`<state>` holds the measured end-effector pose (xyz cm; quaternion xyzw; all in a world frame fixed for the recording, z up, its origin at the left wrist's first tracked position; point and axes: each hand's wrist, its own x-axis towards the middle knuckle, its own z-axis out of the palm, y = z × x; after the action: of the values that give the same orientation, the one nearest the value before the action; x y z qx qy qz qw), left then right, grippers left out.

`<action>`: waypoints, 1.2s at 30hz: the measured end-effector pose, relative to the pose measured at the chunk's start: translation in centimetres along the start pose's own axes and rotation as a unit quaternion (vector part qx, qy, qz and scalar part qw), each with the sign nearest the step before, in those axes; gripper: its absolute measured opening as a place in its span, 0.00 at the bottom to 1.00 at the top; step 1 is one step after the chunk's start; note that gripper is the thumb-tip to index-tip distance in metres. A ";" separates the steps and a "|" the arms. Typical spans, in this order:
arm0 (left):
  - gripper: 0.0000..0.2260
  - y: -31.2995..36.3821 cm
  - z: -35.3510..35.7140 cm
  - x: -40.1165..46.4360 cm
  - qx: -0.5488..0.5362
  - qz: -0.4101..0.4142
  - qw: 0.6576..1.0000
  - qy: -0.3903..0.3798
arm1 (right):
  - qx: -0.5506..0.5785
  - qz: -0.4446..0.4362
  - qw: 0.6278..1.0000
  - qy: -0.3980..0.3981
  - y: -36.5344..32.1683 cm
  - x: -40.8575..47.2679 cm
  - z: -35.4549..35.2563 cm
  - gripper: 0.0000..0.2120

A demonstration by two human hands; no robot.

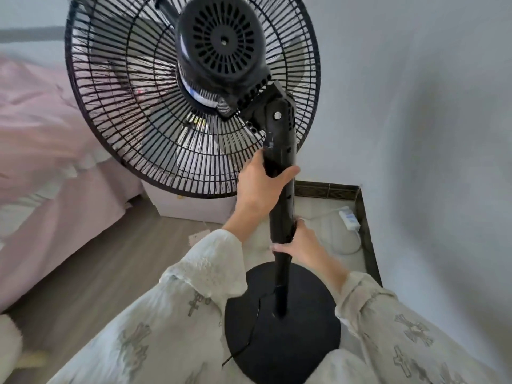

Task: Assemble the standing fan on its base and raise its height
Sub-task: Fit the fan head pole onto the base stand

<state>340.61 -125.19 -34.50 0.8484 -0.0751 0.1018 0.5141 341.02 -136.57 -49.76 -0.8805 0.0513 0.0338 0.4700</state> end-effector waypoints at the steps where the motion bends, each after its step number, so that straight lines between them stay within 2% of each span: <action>1: 0.18 0.0 -0.3 0.0 -0.003 0.002 1.000 -0.007 | 0.007 -0.008 1.000 0.003 -0.5 -0.3 0.0 0.42; 4: 0.19 -0.3 -1.2 0.1 -0.009 -0.001 1.000 -0.025 | 0.021 -0.026 0.998 0.050 -2.3 -0.7 0.5 0.43; 7: 0.20 -0.3 -1.4 0.0 -0.009 -0.002 1.000 -0.024 | 0.063 -0.038 0.987 0.142 -4.4 -0.8 1.3 0.36; 10: 0.19 -0.1 -1.2 0.0 -0.013 -0.006 1.000 -0.019 | 0.084 -0.040 0.981 0.171 -5.2 -0.5 1.3 0.28; 14: 0.17 0.8 -0.4 0.4 -0.020 -0.004 1.000 -0.005 | 0.087 -0.060 0.981 0.160 -4.5 0.3 0.0 0.25; 22: 0.19 2.7 2.7 -0.7 -0.041 0.001 0.999 -0.001 | 0.069 -0.056 0.988 0.123 -1.9 0.4 -4.4 0.27; 31: 0.24 5.6 7.2 -1.5 0.006 0.019 0.996 -0.092 | 0.072 -0.022 0.995 0.058 0.9 -0.2 -10.5 0.26; 36: 0.30 6.2 8.8 -2.5 0.035 0.014 0.995 -0.095 | 0.067 -0.032 0.996 0.041 1.9 -0.3 -11.9 0.28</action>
<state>337.57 -135.78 -33.76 0.8707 -0.1315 0.0305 0.4729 340.65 -147.44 -44.68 -0.8491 0.0447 -0.0210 0.5259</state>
